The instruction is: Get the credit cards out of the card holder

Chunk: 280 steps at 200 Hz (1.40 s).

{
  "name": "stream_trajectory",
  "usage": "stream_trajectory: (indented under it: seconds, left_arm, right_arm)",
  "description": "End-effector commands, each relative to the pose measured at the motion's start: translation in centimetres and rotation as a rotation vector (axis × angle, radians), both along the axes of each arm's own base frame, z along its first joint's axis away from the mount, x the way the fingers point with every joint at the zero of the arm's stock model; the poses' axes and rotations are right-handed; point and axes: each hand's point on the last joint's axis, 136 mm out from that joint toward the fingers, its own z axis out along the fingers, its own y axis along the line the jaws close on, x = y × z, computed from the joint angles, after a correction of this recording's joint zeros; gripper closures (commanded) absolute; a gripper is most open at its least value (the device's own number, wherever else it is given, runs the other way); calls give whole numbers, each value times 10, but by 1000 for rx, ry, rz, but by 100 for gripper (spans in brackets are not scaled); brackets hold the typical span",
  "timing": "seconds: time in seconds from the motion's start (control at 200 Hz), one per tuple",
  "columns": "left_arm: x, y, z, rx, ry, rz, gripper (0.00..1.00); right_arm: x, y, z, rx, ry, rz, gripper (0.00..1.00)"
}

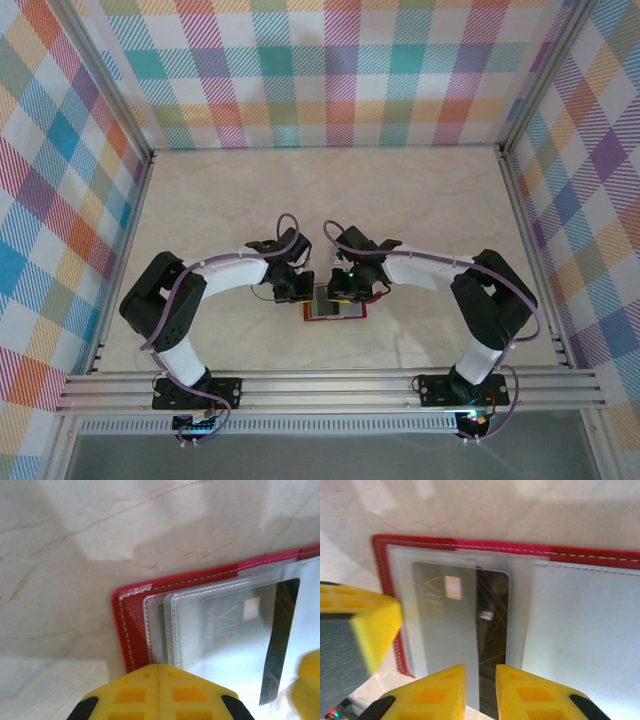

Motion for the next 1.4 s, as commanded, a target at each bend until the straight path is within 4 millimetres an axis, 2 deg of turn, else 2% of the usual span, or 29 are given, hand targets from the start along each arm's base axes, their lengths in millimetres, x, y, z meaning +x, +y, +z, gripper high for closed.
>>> stream_trajectory:
  seconds: [0.0,0.155,0.4,0.51,0.84,1.165,1.395]
  left_arm:
    - [-14,24,-3,71,17,-1,97]
    - [-13,29,5,67,-4,9,97]
    - [-3,13,29,0,-36,6,97]
    - [-2,3,33,-42,-28,-5,97]
    - [-12,-10,18,-50,33,-38,96]
    - [-14,-3,3,-10,45,-35,97]
    - [-19,15,-13,99,70,-46,97]
  right_arm:
    - [2,4,12,54,-14,-17,76]
    - [2,13,11,94,7,-4,75]
    - [2,22,4,118,36,5,76]
    - [3,21,1,102,39,11,76]
    - [7,14,-12,18,39,23,77]
    - [6,13,-18,0,49,34,76]
    - [5,12,-23,-15,57,43,76]
